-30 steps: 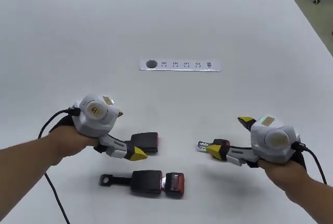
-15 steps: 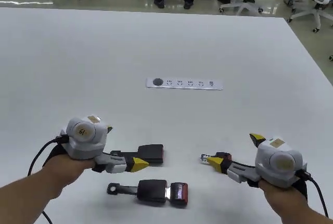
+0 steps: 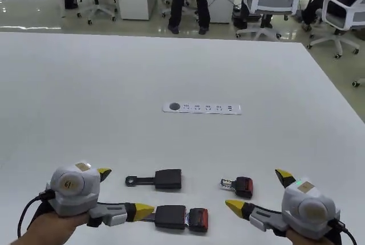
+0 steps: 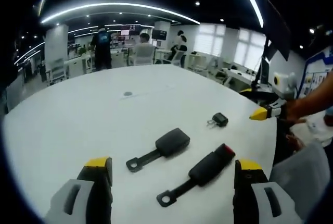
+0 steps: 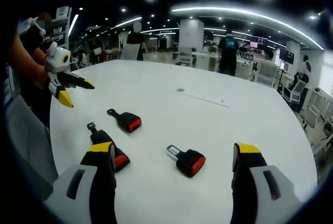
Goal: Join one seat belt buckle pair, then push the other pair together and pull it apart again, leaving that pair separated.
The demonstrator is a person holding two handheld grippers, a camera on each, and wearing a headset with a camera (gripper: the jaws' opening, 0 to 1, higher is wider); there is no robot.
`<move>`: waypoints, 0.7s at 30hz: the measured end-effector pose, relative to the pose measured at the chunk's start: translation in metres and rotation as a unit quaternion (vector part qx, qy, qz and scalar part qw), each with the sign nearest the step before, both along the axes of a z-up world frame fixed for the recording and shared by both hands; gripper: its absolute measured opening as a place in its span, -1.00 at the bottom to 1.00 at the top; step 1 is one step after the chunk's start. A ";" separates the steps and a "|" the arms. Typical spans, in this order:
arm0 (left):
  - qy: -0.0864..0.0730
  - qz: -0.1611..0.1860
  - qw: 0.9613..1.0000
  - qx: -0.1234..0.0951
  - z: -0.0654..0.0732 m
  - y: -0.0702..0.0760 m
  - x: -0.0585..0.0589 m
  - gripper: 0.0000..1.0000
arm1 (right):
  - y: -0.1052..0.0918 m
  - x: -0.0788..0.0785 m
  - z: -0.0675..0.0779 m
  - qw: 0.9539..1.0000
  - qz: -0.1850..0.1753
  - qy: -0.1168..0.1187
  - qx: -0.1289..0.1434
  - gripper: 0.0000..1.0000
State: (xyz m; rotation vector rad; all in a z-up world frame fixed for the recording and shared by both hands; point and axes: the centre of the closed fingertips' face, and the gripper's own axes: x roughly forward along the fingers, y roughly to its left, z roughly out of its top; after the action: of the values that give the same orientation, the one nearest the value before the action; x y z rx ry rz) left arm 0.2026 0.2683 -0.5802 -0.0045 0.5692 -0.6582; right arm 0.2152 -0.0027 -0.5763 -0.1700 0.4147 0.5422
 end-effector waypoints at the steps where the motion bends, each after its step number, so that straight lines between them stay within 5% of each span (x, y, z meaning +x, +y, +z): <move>1: -0.009 0.003 1.000 -0.021 0.007 -0.003 -0.002 1.00 | 0.000 -0.003 0.001 1.000 -0.002 -0.002 -0.001 0.90; 4: -0.020 0.003 1.000 0.002 0.004 0.008 -0.007 1.00 | -0.002 -0.013 0.004 1.000 -0.006 -0.006 0.002 0.93; 12: -0.033 0.022 0.999 -0.017 0.011 0.021 -0.023 1.00 | -0.010 -0.026 0.008 1.000 -0.022 -0.012 0.008 0.98; 21: -0.037 0.042 0.998 -0.023 0.002 0.042 -0.035 1.00 | -0.026 -0.043 0.006 0.999 -0.037 -0.013 0.001 0.97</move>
State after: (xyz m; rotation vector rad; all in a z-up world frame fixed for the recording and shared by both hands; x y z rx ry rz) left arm 0.1673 0.3100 -0.5782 -0.0466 0.4792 -0.5864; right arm 0.1726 -0.0291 -0.5700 -0.1591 0.3931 0.4671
